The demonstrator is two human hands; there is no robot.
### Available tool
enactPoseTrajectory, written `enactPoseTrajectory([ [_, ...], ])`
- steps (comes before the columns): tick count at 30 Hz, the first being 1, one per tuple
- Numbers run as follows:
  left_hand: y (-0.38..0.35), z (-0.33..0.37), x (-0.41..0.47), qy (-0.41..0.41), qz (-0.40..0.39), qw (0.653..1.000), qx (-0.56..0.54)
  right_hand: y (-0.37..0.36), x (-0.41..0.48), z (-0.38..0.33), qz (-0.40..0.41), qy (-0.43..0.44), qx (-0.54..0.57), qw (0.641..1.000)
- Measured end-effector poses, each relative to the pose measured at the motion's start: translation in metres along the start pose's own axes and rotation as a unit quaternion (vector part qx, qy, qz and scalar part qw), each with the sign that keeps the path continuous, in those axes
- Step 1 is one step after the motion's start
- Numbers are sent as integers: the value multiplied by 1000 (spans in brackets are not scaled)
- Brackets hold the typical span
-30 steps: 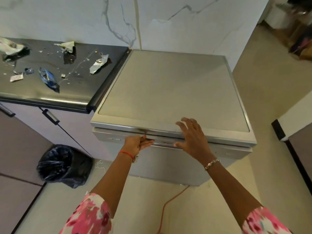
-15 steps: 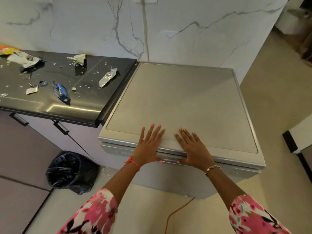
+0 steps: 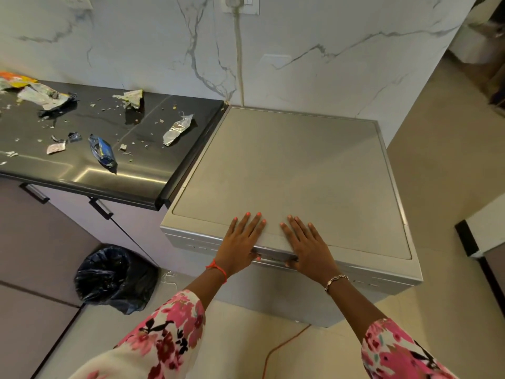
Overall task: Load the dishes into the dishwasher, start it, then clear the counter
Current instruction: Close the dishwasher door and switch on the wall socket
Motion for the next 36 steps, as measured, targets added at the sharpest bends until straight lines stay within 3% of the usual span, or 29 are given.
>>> enactPoseTrajectory([
  [6, 30, -35, 18, 31, -4, 977, -209, 33, 24, 5, -46, -2, 128, 991],
  [9, 41, -71, 50, 51, 10, 979, -199, 58, 69, 21, -57, -32, 174, 983],
  [13, 45, -122, 104, 90, 14, 979, -181, 87, 142, 40, -46, -31, 156, 986],
  [19, 46, -203, 181, 89, -33, 982, -161, 156, 268, 62, 32, -41, 156, 986],
  [26, 51, -272, 272, 80, -8, 979, -187, 242, 403, 72, 209, -23, 98, 973],
  [31, 38, -296, 324, 70, -32, 975, -208, 285, 479, 80, 331, -10, 27, 943],
  [36, 23, -308, 351, 59, 5, 974, -219, 300, 540, 95, 341, -12, -52, 939],
])
Point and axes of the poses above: each hand's wrist, its own x-axis towards the middle knuckle, its own y-axis out of the back of the hand, z = x × y, the point moved 2 cm from there along x, towards the middle knuckle
